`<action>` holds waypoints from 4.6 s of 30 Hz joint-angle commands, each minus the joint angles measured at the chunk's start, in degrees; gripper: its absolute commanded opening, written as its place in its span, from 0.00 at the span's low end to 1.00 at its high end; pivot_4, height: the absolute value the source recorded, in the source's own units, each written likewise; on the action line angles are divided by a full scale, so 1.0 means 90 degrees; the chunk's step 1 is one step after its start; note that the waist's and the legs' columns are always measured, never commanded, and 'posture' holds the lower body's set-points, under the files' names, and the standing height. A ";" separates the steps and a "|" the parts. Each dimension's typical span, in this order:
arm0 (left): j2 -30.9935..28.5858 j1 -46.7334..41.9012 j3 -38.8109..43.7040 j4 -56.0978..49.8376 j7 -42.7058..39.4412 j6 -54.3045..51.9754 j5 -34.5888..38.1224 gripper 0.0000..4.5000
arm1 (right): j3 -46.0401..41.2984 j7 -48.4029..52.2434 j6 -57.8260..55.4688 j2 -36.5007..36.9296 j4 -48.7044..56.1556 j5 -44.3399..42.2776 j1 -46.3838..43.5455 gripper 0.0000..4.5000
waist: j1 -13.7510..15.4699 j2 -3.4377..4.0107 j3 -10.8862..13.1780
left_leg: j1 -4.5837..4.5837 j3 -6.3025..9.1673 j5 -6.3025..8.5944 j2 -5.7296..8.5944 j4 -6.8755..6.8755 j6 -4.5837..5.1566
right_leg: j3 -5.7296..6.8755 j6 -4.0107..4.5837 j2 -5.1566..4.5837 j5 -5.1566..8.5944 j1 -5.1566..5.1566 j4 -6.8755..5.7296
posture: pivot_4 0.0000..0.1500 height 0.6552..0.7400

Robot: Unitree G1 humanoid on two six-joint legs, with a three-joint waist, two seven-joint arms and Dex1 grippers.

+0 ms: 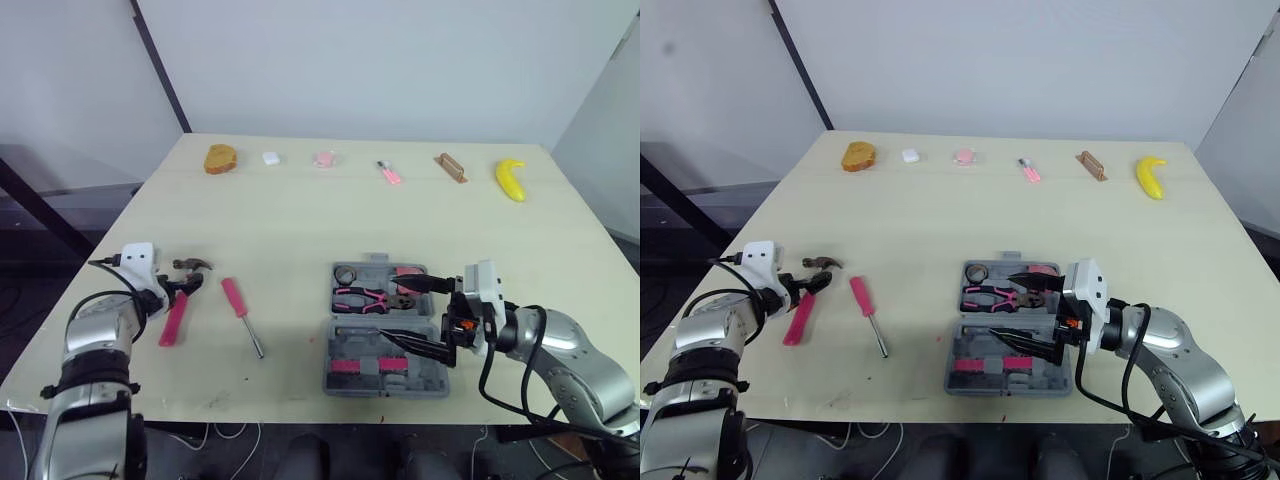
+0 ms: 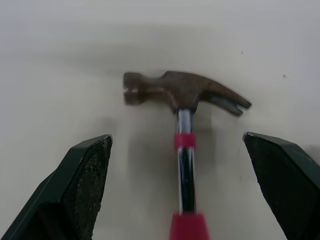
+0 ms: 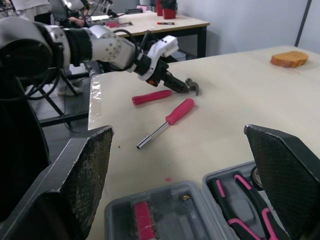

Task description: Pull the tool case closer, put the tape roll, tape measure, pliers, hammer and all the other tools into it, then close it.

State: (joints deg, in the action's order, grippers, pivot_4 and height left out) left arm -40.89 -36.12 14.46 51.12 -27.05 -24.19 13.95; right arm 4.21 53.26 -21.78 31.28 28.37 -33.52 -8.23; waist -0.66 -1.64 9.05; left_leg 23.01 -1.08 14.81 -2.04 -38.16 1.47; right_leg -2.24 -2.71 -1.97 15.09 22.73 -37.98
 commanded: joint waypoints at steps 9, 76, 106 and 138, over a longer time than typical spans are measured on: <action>0.0083 -0.0594 -0.0025 0.1348 -0.0041 0.0727 -0.0364 0.45 | -0.0261 -0.0180 0.0340 0.0046 0.0463 -0.0058 -0.0102 1.00 | 0.0015 0.0001 0.0000 | 0.0000 0.0001 0.0000 -0.0005 -0.0002 0.0000 | 0.0000 -0.0001 -0.0001 0.0000 0.0003 -0.0008 | 1.00 1.00; -0.0124 -0.0134 -0.4914 -0.8335 -0.3626 -0.2668 0.0407 0.01 | -0.3893 0.1193 0.0625 0.1764 0.0426 -0.0315 0.3529 1.00 | 0.0130 0.0006 0.0023 | 0.0003 -0.0010 0.0001 -0.0002 -0.0015 -0.0001 | -0.0010 -0.0004 0.0016 0.0000 -0.0001 0.0004 | 1.00 1.00; 0.2385 -0.1486 -0.7110 -0.6846 -0.2586 -0.3908 -0.0937 0.01 | -0.4608 0.1899 0.0607 0.2159 -0.0097 -0.0189 0.3834 1.00 | 0.0153 0.0011 0.0022 | 0.0003 -0.0005 0.0000 0.0001 -0.0020 0.0000 | -0.0017 -0.0005 0.0023 0.0001 -0.0003 0.0001 | 1.00 1.00; 0.2193 -0.1098 -0.6206 -0.6622 -0.3147 -0.2561 -0.1015 0.58 | -0.4443 0.2082 0.0787 0.2174 -0.0265 -0.0065 0.3507 1.00 | 0.0141 0.0031 0.0017 | 0.0001 -0.0005 0.0000 0.0000 -0.0021 0.0000 | -0.0019 -0.0005 0.0023 0.0000 -0.0003 -0.0002 | 1.00 1.00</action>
State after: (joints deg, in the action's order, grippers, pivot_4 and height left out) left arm -20.83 -46.97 -44.77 -5.58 -54.09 -51.15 3.00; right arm -34.71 72.09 -15.64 51.22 24.41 -33.60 23.36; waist 0.61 -1.36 9.21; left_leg 23.01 -1.13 14.81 -2.04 -38.34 1.47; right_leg -2.40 -2.75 -1.77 15.09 22.71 -37.99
